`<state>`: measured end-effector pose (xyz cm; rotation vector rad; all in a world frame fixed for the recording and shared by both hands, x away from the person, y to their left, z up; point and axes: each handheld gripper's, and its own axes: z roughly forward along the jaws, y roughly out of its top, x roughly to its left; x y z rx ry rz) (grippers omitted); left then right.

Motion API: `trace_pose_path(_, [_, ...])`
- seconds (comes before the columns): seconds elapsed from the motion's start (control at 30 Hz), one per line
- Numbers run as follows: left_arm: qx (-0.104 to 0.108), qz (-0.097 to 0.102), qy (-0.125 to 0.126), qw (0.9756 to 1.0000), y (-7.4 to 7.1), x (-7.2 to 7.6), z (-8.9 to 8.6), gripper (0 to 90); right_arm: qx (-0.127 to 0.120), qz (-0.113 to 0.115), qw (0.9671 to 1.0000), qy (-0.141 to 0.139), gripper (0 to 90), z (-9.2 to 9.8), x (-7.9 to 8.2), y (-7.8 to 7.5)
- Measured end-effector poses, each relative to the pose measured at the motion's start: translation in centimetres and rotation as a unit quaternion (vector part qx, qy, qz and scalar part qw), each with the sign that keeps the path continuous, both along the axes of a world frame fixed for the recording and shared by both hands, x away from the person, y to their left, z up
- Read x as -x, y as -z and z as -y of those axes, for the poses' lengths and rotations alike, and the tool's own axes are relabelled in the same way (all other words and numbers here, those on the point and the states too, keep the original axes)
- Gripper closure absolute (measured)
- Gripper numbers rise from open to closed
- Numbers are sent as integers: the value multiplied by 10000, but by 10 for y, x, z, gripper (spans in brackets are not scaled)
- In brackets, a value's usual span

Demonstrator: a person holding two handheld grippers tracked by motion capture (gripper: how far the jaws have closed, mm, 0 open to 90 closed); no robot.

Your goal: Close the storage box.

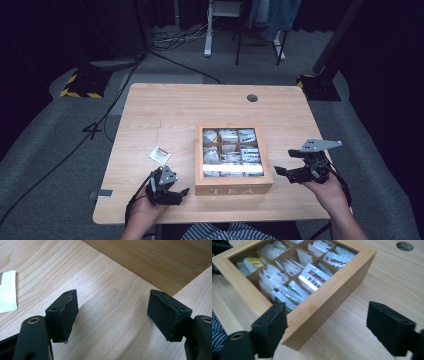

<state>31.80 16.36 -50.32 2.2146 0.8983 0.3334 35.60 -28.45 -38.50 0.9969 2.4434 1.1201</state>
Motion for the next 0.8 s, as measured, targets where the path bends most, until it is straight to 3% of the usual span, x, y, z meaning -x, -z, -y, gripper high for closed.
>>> trace_pose_path(0.17, [4,10,-10,10000,0,0,0,252,-111,8,9998,182,88,15,-11,7])
trace_pose_path(0.53, [-8,14,-11,10000,0,-1,-1,251,-169,54,9980,613,55,47,-32,29])
trace_pose_path(0.8, [-10,15,-11,10000,0,-1,-1,251,-153,-54,9962,859,20,64,-44,55])
